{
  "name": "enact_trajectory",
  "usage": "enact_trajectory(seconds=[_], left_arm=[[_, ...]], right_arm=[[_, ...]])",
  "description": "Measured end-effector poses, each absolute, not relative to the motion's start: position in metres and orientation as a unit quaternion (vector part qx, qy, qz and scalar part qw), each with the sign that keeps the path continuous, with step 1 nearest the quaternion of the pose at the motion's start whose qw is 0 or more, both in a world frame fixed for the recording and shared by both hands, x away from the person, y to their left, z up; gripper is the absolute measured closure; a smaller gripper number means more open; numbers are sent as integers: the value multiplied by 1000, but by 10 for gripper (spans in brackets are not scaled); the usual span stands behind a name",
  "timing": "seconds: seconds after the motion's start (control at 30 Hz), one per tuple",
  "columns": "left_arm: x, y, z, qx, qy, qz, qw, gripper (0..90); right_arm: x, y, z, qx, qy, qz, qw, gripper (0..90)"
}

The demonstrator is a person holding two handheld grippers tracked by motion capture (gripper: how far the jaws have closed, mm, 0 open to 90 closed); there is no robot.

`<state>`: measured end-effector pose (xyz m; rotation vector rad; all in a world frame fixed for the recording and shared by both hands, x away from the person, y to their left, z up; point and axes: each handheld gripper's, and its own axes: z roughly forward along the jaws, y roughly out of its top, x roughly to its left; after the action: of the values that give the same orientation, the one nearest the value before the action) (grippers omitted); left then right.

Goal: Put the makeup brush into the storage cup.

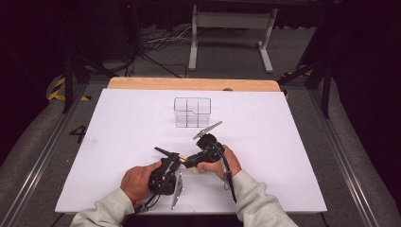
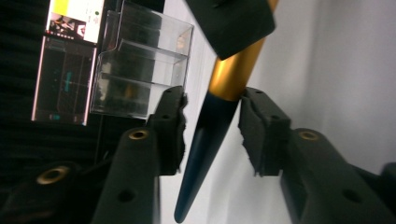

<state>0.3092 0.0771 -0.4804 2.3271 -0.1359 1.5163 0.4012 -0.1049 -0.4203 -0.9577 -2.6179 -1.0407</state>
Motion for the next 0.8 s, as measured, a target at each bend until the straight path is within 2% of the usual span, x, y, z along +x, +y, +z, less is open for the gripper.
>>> enact_trajectory(seconds=[0.03, 0.5, 0.57, 0.6, 0.7, 0.8], left_arm=[[309, 76, -482, 822, -53, 541, 170, 684], [309, 72, -485, 829, -61, 535, 148, 738], [310, 75, -483, 835, -53, 527, 150, 739], [311, 77, -482, 837, -49, 525, 150, 739], [312, 80, -481, 840, -37, 517, 157, 740], [314, 82, -479, 843, -32, 513, 160, 740]], right_arm=[[401, -105, -420, -321, -877, -349, 83, 702], [398, -99, -419, -318, -877, -351, 79, 692], [396, -100, -417, -319, -875, -358, 70, 661], [395, -103, -413, -317, -874, -364, 58, 617], [393, -112, -405, -320, -866, -382, 40, 607], [389, -126, -394, -316, -857, -407, 3, 569]])
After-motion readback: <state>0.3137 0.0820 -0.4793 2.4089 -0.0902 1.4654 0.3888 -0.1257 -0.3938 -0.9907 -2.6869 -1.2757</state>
